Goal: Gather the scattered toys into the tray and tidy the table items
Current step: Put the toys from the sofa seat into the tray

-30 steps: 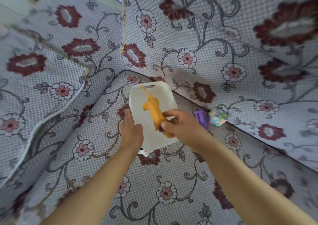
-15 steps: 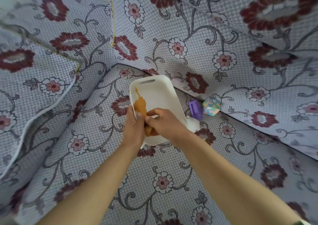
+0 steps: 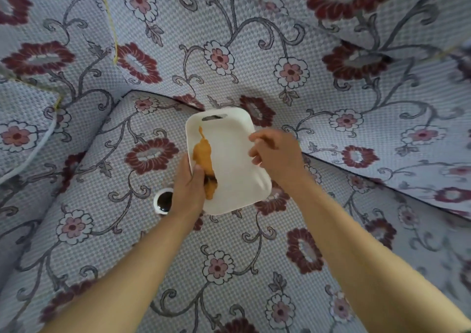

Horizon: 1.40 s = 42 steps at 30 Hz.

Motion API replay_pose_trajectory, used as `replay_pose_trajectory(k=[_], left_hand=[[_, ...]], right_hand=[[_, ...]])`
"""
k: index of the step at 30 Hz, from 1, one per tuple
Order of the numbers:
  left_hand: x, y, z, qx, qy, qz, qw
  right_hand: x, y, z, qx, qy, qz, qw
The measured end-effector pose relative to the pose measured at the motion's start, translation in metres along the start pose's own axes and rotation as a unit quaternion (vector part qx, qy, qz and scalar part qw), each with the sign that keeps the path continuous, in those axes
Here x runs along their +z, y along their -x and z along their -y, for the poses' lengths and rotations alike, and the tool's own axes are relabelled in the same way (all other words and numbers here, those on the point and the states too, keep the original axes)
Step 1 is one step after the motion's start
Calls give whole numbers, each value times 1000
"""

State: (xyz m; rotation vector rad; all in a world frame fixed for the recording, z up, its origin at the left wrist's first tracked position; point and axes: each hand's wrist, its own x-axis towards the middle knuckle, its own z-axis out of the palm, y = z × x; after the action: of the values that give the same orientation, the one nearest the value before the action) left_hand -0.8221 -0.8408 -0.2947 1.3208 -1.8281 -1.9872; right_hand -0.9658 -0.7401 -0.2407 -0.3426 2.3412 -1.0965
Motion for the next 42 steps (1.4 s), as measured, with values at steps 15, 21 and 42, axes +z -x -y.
replay_pose_trajectory(k=[15,21,42], left_hand=[[35,-31,33,16,-63,18,998],[33,-39,43,16,-64,30,997],[28,-11,-1,3,-69,57,996]], right_hand=[[-12,-113,-132,157,149,-103,971],[0,-130,-150,181,108,-119,970],[-31,-29,-18,-198,197,97,955]])
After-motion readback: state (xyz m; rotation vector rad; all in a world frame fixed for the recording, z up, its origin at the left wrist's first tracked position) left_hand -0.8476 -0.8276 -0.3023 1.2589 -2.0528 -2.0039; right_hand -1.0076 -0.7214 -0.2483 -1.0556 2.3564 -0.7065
